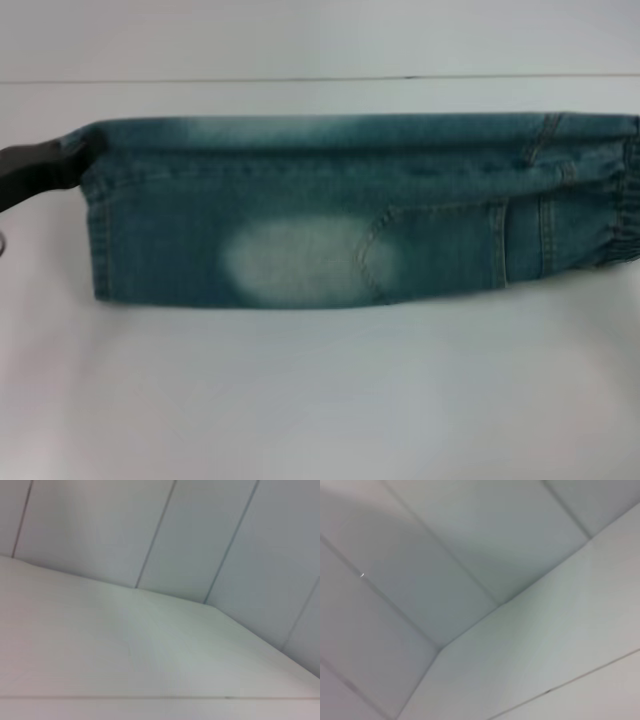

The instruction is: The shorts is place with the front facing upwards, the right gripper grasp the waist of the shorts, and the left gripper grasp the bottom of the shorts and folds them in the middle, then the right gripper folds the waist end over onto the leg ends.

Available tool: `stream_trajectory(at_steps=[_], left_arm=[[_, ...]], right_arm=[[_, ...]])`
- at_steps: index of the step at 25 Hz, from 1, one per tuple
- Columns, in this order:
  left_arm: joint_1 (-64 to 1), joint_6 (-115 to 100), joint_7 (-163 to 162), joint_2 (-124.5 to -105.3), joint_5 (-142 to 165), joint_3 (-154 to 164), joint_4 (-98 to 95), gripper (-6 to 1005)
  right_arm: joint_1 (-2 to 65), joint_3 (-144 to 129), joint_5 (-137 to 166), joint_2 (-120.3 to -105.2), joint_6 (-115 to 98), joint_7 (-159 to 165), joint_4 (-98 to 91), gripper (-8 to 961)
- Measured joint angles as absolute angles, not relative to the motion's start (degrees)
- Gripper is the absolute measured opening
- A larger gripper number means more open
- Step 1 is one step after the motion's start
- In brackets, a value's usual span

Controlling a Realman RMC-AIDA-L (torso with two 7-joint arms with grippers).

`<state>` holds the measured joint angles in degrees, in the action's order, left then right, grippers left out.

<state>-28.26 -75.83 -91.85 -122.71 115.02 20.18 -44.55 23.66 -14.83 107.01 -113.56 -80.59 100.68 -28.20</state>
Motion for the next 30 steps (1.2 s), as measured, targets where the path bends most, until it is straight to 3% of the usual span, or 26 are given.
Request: stream_trajectory(at_steps=[9,19,21,27,30], left_arm=[[-35.0,-60.7,-85.3,-122.95,113.7,21.0,-34.6,4],[-34.1,-56.3,-85.1,-123.80,113.8,26.8,-34.7,33],[-33.4,-56.5,-85.2,-123.84,113.7,26.9,-35.5,119],[-30.4,-60.9,-87.1,-124.09,113.6,27.0,-40.2,397],[-28.7,-67.0,-88.9,-124.10,113.6,27.0,-42.5,530]], right_arm=[[29.2,-15.9,106.0,-115.17,-68.1,96.8,-25.9,183],[30.7,-18.7,106.4,-116.86,-60.4,93.1,-26.5,230],[30.5,-18.8,106.3,-116.78,-60.4,93.0,-26.6,239],[26.8,-18.5,103.7,-116.85,-64.2,90.7,-30.0,477],[24.0,-18.6,103.5,-116.58,-67.9,90.9,-31.1,544]])
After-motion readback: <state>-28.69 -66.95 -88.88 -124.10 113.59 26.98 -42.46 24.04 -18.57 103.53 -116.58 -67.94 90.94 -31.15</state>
